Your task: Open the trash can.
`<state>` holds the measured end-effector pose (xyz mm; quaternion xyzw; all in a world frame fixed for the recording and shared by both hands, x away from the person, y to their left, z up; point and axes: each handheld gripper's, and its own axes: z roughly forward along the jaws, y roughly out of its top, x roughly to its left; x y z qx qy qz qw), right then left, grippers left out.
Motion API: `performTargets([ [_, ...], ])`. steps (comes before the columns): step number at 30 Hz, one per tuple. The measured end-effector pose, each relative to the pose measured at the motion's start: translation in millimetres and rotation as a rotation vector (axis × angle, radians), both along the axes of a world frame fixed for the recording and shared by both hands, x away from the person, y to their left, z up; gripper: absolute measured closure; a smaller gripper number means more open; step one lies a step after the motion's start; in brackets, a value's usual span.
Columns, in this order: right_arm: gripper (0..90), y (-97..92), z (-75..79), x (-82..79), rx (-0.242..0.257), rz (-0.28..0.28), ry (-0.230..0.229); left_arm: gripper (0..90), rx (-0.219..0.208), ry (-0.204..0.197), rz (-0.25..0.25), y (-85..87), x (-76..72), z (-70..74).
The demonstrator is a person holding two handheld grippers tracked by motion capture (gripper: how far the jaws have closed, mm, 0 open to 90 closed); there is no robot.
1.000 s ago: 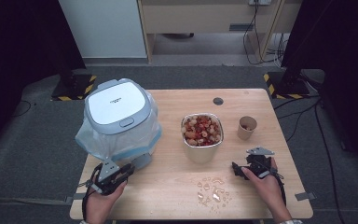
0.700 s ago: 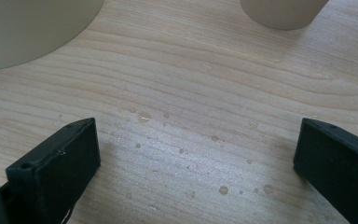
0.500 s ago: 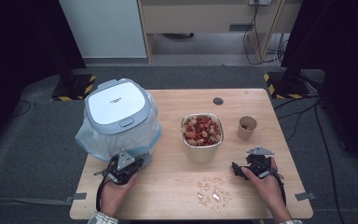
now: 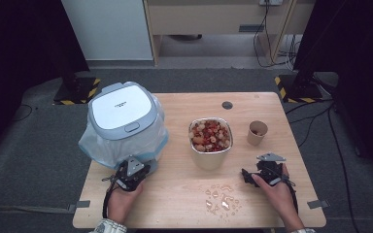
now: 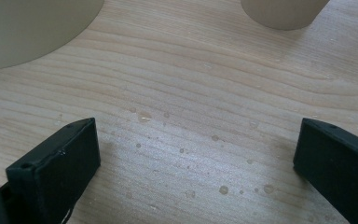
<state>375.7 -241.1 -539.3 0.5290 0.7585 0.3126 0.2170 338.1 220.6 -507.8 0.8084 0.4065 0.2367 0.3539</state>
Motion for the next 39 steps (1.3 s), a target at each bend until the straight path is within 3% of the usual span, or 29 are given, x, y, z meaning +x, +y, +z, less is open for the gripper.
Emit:
performTargets([
  [14,0.8,0.1,0.1,-0.4,0.001,0.003,0.002,89.7,0.058,-0.002,0.026,-8.3,-1.5,-3.7],
  [29,1.1,0.9,0.4,-0.2,0.002,-0.007,0.004,89.7,0.06,0.034,0.026,-8.8,2.3,-10.9],
  [30,4.7,1.1,1.5,-0.4,0.002,-0.002,0.004,89.7,0.058,0.036,0.027,-8.7,2.5,-10.8],
  [39,7.9,3.2,9.3,-3.2,-0.013,-0.004,-0.051,89.7,0.059,0.036,0.026,-8.9,2.4,-10.5],
])
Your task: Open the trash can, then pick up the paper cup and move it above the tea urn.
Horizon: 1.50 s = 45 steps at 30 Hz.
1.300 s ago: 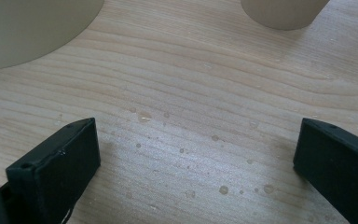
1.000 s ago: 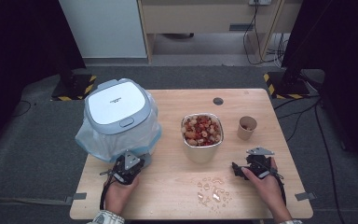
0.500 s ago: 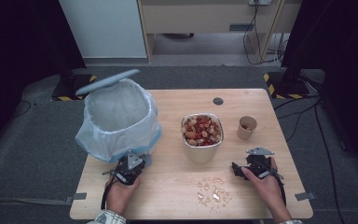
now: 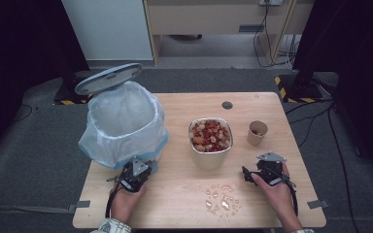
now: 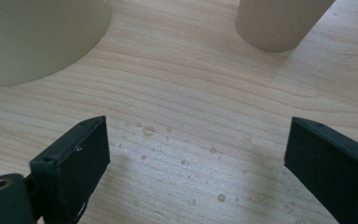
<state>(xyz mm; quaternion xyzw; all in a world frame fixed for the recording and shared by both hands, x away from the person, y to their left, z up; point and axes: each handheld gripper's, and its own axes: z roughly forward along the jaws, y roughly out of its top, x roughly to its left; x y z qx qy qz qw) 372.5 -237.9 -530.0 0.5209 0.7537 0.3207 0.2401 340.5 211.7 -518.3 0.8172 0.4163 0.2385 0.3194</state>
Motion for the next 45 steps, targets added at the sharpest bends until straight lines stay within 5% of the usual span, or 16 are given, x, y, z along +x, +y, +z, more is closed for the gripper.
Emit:
performTargets([
  [24,7.0,1.3,18.8,9.7,0.034,-0.066,-0.053,89.7,-0.002,-0.002,0.0,0.4,-0.2,-0.3],
  [37,6.5,-2.0,30.1,30.9,0.089,-0.116,-0.077,89.7,-0.008,0.0,0.0,1.1,0.1,-0.4],
  [45,6.4,-1.8,40.4,43.7,0.081,-0.14,-0.107,89.7,-0.009,0.0,0.0,1.1,0.0,-0.5],
])
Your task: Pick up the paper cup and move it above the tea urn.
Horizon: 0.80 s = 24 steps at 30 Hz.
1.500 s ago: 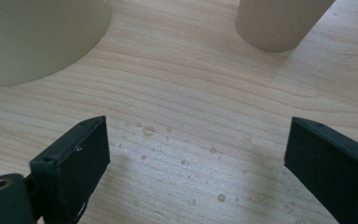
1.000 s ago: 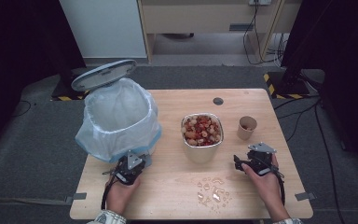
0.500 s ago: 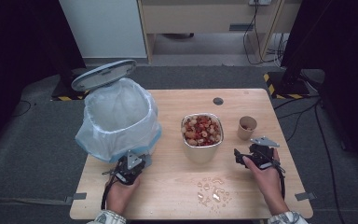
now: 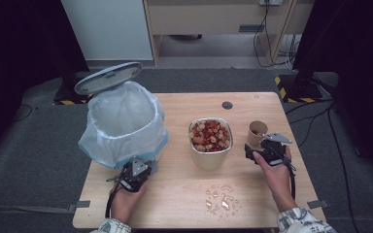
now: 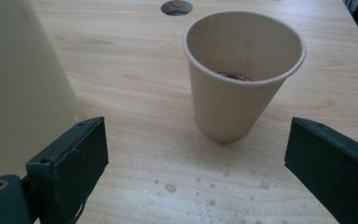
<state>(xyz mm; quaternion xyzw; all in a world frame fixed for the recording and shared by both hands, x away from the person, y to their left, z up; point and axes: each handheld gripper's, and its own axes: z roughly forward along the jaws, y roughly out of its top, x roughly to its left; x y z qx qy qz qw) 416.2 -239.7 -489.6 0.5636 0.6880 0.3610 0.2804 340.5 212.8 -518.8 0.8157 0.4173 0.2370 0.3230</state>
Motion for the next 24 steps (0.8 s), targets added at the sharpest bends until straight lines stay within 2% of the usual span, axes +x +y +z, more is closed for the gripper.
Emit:
performTargets([
  [6,6.3,-2.3,1.3,14.6,0.01,-0.014,-0.009,89.7,-0.001,0.0,0.0,0.0,0.1,0.0],
  [8,5.4,-3.7,0.4,20.3,0.047,-0.006,-0.011,89.7,-0.003,0.0,0.0,0.2,0.1,-0.1],
  [11,5.8,-5.6,-3.6,27.4,0.02,-0.027,-0.028,89.7,-0.001,-0.001,0.0,0.1,0.0,-0.1],
  [17,8.4,-8.0,-10.0,36.5,0.016,-0.035,-0.028,89.7,-0.005,-0.001,0.001,0.2,-0.1,-0.3],
  [22,10.9,-7.1,-15.9,49.2,0.006,-0.035,-0.048,89.7,-0.008,-0.001,0.001,0.5,0.0,-0.4],
  [24,10.7,-7.4,-18.5,52.2,0.001,-0.039,-0.037,89.7,-0.012,-0.001,0.002,0.7,0.1,-0.5],
])
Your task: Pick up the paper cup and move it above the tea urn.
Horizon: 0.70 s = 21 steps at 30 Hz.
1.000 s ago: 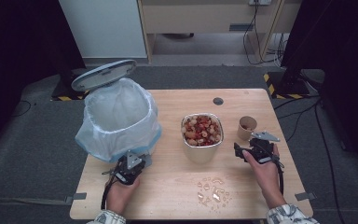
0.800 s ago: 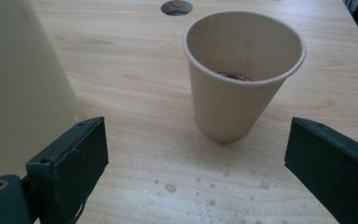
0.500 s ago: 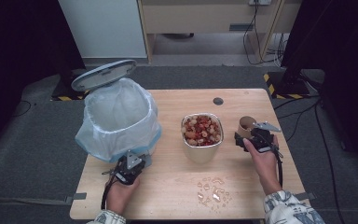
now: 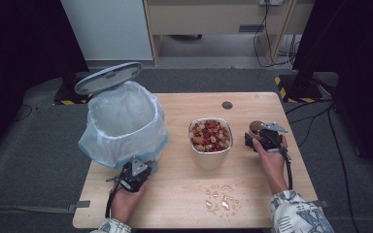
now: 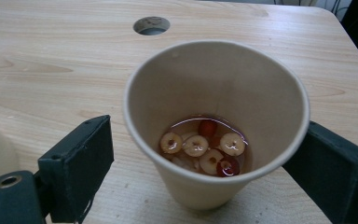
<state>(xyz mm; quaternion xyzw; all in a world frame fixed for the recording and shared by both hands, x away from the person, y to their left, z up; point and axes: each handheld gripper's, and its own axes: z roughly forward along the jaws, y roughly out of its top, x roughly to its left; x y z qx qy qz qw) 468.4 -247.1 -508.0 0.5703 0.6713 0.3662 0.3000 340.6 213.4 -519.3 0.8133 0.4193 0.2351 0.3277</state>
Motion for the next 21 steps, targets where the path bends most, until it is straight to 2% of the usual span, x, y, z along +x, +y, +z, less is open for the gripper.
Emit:
performTargets([
  [7,14.1,-3.2,-8.0,7.0,0.04,0.004,-0.022,89.7,0.002,-0.001,0.0,-0.1,-0.2,0.0],
  [15,20.5,-2.9,-14.5,14.0,0.036,-0.007,-0.054,89.7,0.001,-0.001,0.001,-0.2,-0.3,-0.1],
  [21,26.0,-5.6,-16.1,13.6,0.042,0.003,-0.079,89.7,0.002,-0.001,0.001,-0.1,-0.4,-0.1],
])
